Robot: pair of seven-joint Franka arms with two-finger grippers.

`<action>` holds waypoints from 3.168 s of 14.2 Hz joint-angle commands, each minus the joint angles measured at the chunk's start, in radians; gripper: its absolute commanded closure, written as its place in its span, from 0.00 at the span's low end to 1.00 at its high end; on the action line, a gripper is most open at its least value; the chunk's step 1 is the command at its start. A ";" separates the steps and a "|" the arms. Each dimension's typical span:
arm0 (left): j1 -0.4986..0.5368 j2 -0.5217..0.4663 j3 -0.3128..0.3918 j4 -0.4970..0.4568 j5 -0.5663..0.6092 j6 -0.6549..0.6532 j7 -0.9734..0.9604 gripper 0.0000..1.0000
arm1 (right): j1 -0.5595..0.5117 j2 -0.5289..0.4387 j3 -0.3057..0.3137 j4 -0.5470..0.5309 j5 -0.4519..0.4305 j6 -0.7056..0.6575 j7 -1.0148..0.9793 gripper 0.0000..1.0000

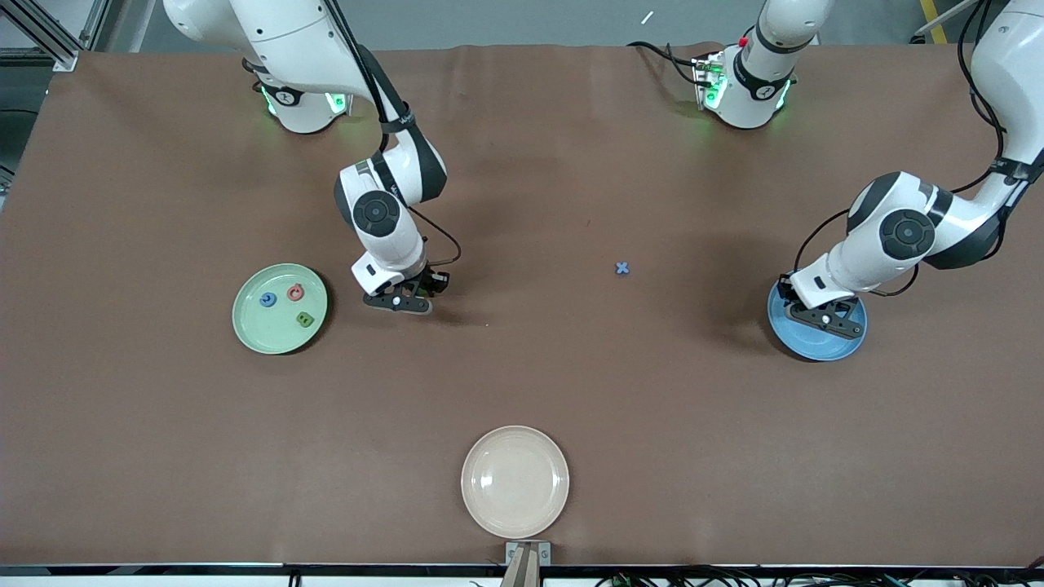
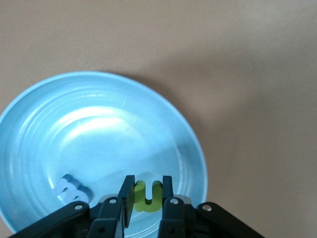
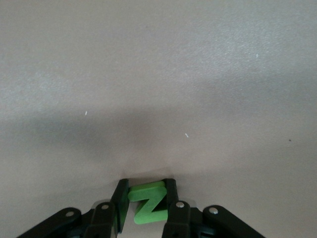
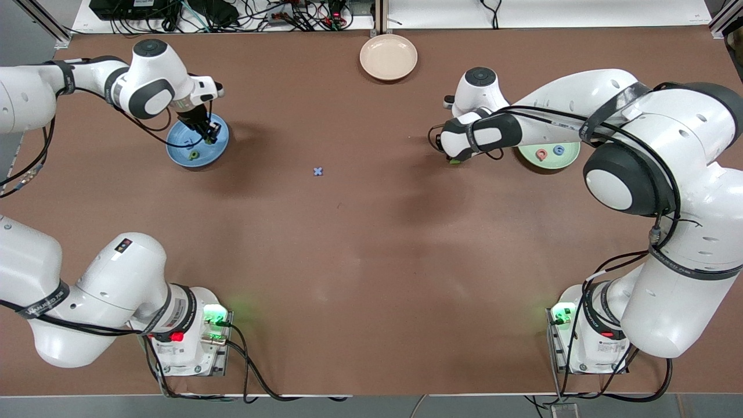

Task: Sort upper and lower case letters into plates
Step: 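Drop u onto blue plate while the right gripper drops N onto green plate, then grasp blue x with the left gripper while the right gripper withdraws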

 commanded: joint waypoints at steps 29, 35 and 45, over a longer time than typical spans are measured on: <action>-0.042 -0.014 -0.183 0.057 -0.030 -0.281 -0.046 0.01 | -0.587 0.001 -0.007 0.146 0.002 -0.276 -0.703 0.00; -0.245 -0.005 -0.192 0.071 -0.086 -0.282 -0.507 0.01 | -0.585 -0.078 -0.035 0.320 -0.027 -0.566 -0.689 0.00; -0.619 0.038 0.001 0.103 -0.103 -0.013 -1.217 0.01 | -0.674 -0.074 -0.046 0.714 -0.145 -0.937 -0.704 0.00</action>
